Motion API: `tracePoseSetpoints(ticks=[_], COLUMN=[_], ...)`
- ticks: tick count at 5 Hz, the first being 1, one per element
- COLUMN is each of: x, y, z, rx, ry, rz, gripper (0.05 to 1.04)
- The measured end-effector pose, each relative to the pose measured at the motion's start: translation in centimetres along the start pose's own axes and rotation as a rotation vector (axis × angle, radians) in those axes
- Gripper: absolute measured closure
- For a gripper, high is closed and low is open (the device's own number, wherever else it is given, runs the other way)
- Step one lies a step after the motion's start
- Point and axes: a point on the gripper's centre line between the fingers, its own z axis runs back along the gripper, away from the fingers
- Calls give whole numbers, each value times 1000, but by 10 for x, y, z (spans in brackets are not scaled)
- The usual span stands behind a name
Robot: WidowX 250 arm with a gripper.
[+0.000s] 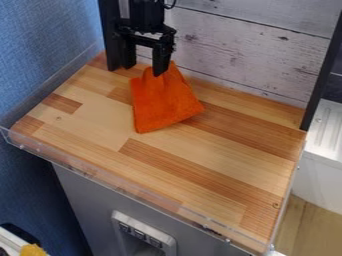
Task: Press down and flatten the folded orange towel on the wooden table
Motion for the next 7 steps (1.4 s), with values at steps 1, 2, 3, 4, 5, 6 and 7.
tracePoseSetpoints(ticks=[1, 2, 3, 4, 5, 6, 7], x=[0, 0, 0, -3, -4, -2, 0], y=[-2, -7, -14, -18, -24, -31, -34], z=[-3, -10, -14, -11, -14, -8, -7], rx=[-10, -13, -4, 8, 21, 26, 27], ry=[-2, -12, -31, -69, -98, -131, -140], rz=[51, 133, 217, 302, 372, 424, 462], gripper=[85, 85, 85, 85, 85, 85, 140])
